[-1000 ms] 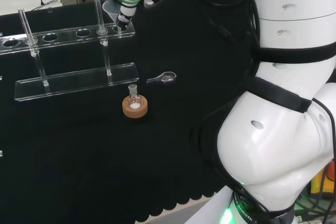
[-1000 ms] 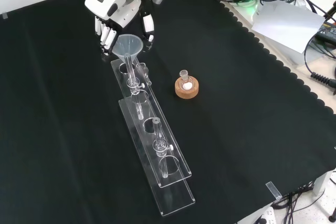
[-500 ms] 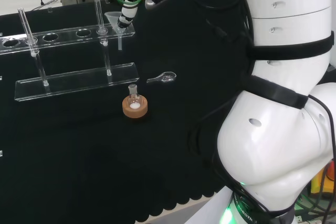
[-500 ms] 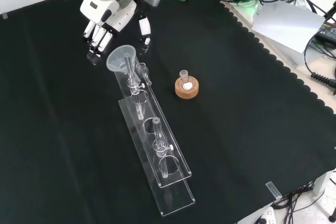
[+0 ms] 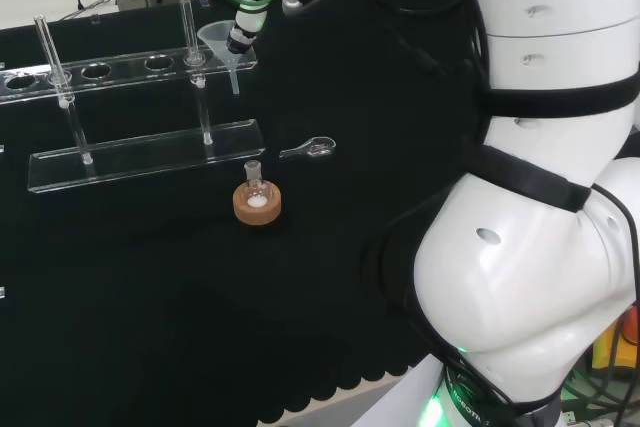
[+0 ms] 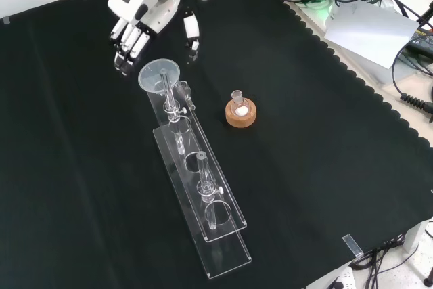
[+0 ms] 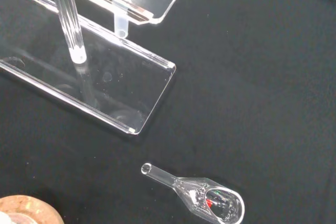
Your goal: Put the funnel back on the funnel stand.
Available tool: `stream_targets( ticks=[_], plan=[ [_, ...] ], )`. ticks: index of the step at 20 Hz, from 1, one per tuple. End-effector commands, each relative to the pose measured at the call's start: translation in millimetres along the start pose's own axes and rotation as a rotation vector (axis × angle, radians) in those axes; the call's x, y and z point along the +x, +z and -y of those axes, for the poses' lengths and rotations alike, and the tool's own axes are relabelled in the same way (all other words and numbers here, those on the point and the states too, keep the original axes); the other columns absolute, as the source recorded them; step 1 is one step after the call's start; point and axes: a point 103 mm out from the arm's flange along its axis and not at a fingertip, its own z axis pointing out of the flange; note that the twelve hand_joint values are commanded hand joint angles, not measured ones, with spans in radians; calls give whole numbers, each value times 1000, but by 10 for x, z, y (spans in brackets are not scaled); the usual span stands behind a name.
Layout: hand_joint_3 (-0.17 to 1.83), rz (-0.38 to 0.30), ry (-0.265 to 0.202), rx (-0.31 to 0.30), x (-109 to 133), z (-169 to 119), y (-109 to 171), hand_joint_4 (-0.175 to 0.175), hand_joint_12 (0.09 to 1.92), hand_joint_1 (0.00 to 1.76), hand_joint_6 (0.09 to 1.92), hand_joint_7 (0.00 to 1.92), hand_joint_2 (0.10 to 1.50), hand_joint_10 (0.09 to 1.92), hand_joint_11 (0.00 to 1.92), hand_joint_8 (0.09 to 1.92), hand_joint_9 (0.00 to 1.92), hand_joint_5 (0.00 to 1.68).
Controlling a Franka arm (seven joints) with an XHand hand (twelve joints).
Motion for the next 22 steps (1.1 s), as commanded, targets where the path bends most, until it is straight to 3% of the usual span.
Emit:
stream_targets(
  ticks=[1,5,7,22],
  plan=[
    [420,-41,8,-111,-44,487,-164,-36,1428,667,87,21,647,95,83,280,358,133],
    [423,-81,22,-156,-51,810,-226,-39,1425,664,87,7,647,569,118,495,216,167],
    [429,-95,31,-175,-52,962,-229,-39,1425,663,87,22,647,668,135,550,208,180],
    [450,-185,106,-242,-102,1982,-27,-43,1407,632,87,109,680,712,213,634,277,224]
  ],
)
